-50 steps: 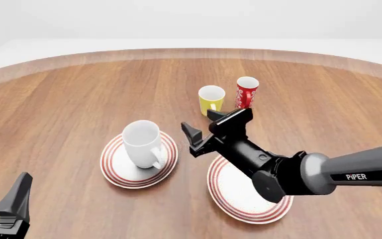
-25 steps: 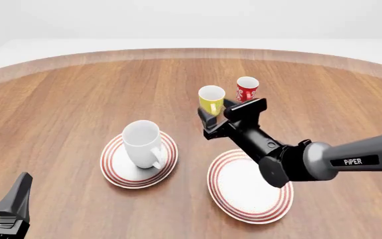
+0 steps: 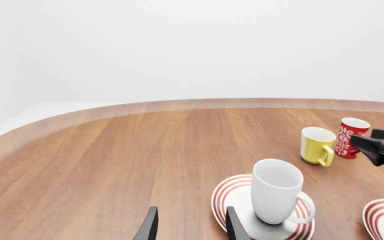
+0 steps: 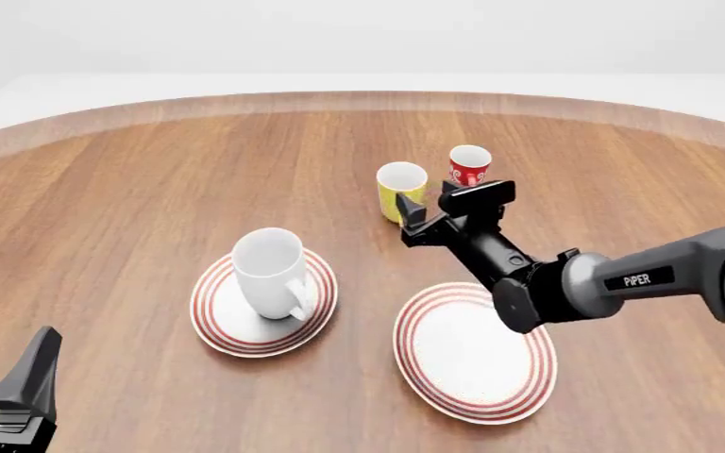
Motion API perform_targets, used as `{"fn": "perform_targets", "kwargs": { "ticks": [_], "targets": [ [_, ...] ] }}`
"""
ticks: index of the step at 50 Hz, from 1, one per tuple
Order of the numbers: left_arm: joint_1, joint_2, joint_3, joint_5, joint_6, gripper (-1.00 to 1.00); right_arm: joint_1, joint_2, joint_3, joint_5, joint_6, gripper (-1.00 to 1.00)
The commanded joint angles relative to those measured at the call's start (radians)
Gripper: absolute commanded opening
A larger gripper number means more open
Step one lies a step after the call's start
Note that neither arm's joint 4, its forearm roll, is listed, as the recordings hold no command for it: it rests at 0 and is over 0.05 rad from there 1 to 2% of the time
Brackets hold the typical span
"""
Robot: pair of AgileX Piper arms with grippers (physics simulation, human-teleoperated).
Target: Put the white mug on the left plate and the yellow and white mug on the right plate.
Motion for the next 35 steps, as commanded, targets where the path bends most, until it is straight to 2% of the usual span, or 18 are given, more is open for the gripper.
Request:
{"fn": "perform_targets", "kwargs": {
  "ticks": [1, 17, 35],
  "targets": [
    [0.000, 0.000, 0.000, 0.000, 0.000, 1.00, -0.024, 0.062, -0.049, 0.003, 0.009, 1.00],
    [0.000, 0.000, 0.000, 0.000, 0.000, 1.00, 0.002, 0.134, -0.125, 0.042, 0.005, 1.00],
    [0.000, 0.000, 0.000, 0.000, 0.000, 1.00, -0.005, 0.190, -0.205, 0.091, 0.010, 1.00]
  ]
}}
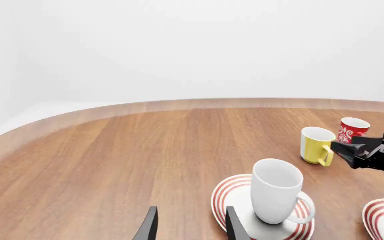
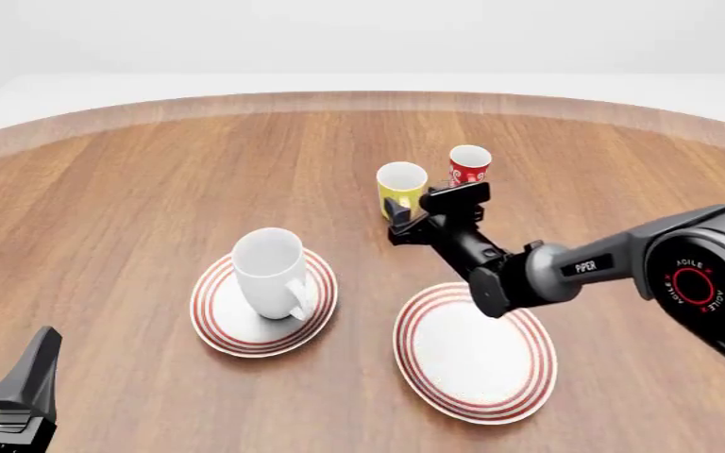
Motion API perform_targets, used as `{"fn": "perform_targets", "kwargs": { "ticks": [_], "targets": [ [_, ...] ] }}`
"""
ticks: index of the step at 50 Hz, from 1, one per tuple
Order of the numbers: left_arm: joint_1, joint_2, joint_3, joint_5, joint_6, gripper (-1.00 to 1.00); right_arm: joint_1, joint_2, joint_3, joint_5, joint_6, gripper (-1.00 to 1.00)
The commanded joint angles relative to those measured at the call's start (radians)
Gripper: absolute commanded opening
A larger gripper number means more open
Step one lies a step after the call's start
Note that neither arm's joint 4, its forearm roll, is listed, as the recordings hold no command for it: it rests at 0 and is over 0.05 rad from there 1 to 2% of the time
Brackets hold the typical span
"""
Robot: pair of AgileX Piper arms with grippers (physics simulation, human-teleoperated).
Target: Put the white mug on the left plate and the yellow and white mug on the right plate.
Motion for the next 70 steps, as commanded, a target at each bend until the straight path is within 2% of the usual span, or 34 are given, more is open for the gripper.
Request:
{"fn": "perform_targets", "kwargs": {
  "ticks": [1, 70],
  "targets": [
    [0.000, 0.000, 0.000, 0.000, 0.000, 1.00, -0.003, 0.036, -0.046, 0.025, 0.003, 1.00],
    [0.000, 0.000, 0.000, 0.000, 0.000, 1.00, -0.034, 0.204, -0.217, 0.107, 0.022, 1.00]
  ]
}}
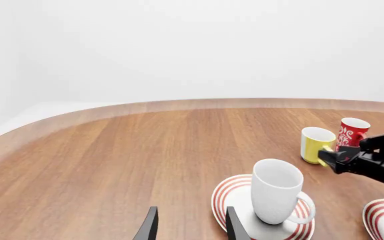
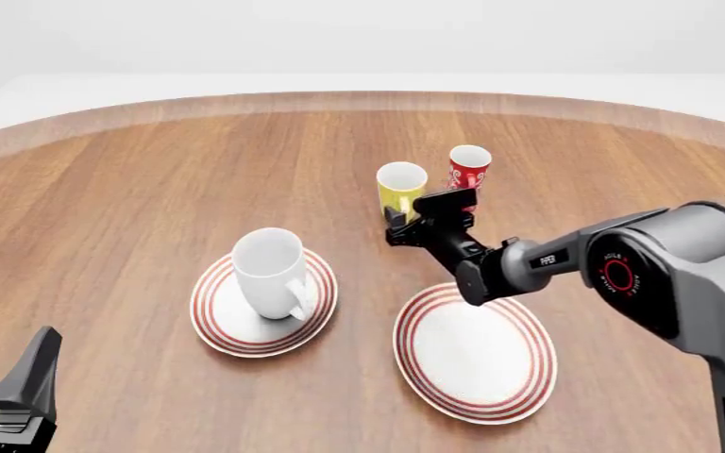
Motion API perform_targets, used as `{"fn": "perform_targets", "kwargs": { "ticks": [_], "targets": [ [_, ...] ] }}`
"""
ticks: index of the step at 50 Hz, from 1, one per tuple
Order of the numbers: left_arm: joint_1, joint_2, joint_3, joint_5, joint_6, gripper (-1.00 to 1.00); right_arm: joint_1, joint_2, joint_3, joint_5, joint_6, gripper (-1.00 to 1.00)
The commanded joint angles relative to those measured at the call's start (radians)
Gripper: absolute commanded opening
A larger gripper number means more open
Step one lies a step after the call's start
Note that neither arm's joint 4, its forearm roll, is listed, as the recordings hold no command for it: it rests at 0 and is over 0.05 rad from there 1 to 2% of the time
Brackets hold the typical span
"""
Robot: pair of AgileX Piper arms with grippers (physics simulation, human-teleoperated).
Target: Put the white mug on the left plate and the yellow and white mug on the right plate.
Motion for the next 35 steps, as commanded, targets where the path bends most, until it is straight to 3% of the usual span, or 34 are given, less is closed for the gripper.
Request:
{"fn": "perform_targets", "kwargs": {
  "ticks": [1, 16, 17, 35],
  "targets": [
    [0.000, 0.000, 0.000, 0.000, 0.000, 1.00, 0.001, 0.017, -0.020, 0.011, 0.003, 1.00],
    [0.000, 0.000, 0.000, 0.000, 0.000, 1.00, 0.015, 0.033, -0.027, 0.017, 0.006, 1.00],
    [0.000, 0.000, 0.000, 0.000, 0.000, 1.00, 0.014, 0.033, -0.027, 0.017, 0.006, -1.00],
    [0.000, 0.000, 0.000, 0.000, 0.000, 1.00, 0.016, -0.050, 0.063, -0.034, -0.005, -1.00]
  ]
}}
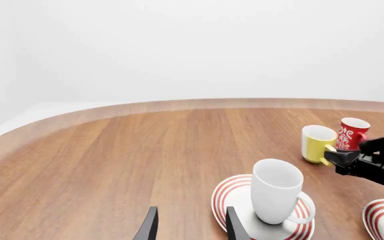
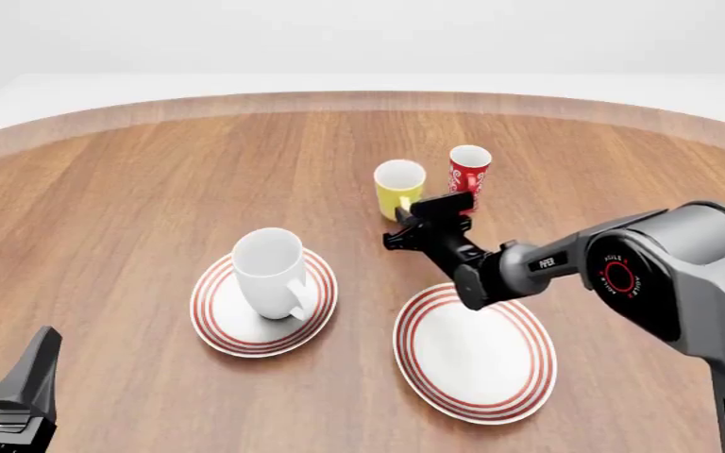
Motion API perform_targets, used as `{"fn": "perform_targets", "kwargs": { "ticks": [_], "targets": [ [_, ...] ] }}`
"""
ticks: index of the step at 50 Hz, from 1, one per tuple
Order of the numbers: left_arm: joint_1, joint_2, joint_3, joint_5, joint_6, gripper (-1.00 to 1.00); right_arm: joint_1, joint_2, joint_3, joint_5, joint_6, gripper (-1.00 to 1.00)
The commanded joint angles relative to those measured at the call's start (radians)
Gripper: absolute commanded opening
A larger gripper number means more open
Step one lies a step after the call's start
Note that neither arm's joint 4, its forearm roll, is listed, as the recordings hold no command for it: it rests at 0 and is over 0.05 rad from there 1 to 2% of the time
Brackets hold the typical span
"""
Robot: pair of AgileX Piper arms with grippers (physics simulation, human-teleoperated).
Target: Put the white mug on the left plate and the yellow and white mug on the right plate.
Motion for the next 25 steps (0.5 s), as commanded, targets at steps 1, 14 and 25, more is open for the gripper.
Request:
{"fn": "perform_targets", "kwargs": {
  "ticks": [1, 14, 25],
  "targets": [
    [0.000, 0.000, 0.000, 0.000, 0.000, 1.00, 0.004, -0.051, 0.050, -0.026, -0.003, -1.00],
    [0.000, 0.000, 0.000, 0.000, 0.000, 1.00, 0.021, -0.193, 0.192, -0.056, -0.014, -1.00],
    [0.000, 0.000, 0.000, 0.000, 0.000, 1.00, 0.020, -0.371, 0.336, -0.054, -0.029, -1.00]
  ]
}}
